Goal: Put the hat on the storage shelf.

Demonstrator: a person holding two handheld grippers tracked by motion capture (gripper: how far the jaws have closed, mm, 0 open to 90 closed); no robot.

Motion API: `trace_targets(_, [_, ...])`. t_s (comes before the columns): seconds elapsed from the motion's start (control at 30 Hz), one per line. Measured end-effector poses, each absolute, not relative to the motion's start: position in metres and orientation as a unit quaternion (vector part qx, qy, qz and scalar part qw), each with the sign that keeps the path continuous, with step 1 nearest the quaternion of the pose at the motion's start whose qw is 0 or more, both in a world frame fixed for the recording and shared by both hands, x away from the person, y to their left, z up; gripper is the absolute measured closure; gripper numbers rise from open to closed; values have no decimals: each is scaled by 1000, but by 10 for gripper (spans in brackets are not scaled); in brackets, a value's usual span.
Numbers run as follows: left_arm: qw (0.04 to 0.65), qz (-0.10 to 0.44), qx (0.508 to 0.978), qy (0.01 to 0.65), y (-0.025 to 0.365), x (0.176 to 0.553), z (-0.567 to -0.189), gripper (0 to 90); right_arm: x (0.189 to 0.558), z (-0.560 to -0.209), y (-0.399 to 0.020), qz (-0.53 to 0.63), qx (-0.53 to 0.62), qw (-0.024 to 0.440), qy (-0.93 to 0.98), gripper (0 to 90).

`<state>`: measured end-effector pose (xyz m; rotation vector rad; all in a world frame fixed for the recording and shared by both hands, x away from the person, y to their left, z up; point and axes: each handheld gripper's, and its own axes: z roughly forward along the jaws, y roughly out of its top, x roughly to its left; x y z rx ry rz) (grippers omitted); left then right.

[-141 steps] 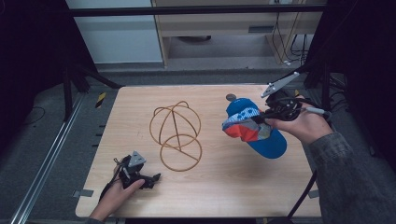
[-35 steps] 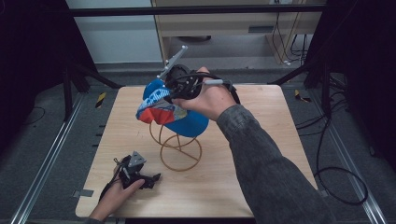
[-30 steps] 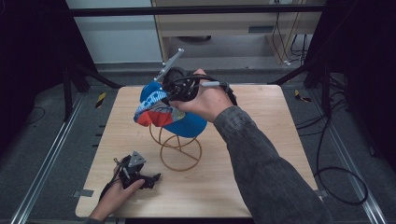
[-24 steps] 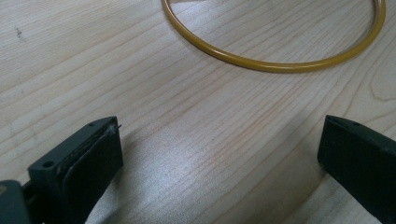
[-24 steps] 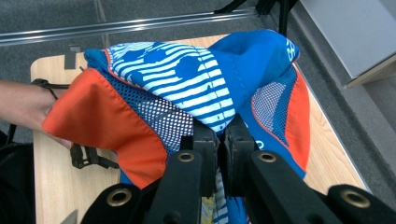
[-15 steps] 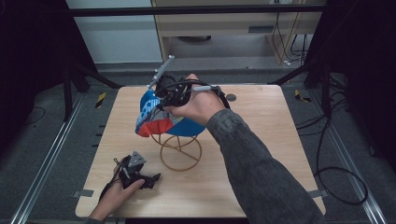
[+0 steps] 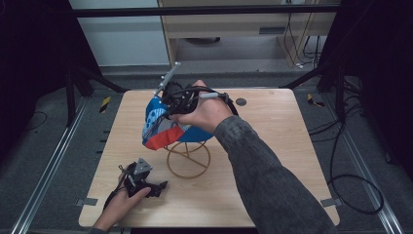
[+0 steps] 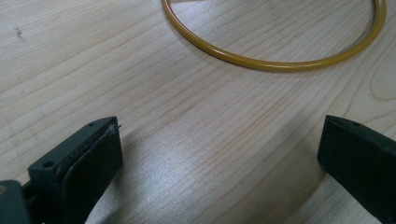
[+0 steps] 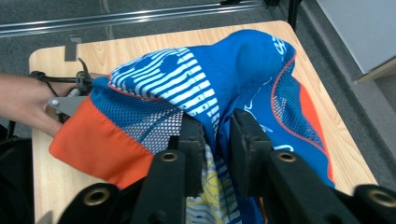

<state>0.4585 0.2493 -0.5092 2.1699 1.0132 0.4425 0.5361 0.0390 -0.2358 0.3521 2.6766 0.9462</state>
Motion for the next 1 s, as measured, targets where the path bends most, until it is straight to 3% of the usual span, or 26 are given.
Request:
trace_targets(0.13, [346, 170, 836, 390, 249, 459, -509, 0, 537, -238, 39, 322, 128, 145, 927, 633])
trace_targets(0.5, [346, 170, 836, 390, 249, 459, -509, 0, 538, -238, 35, 328, 138, 147, 923, 518])
trace_targets(0.77, [346, 170, 836, 390, 249, 459, -509, 0, 537, -236, 25, 340, 154, 145, 916, 382])
trace_targets(1.0, [346, 170, 836, 390, 249, 459, -509, 0, 533, -230, 12, 353, 163, 141, 910, 339])
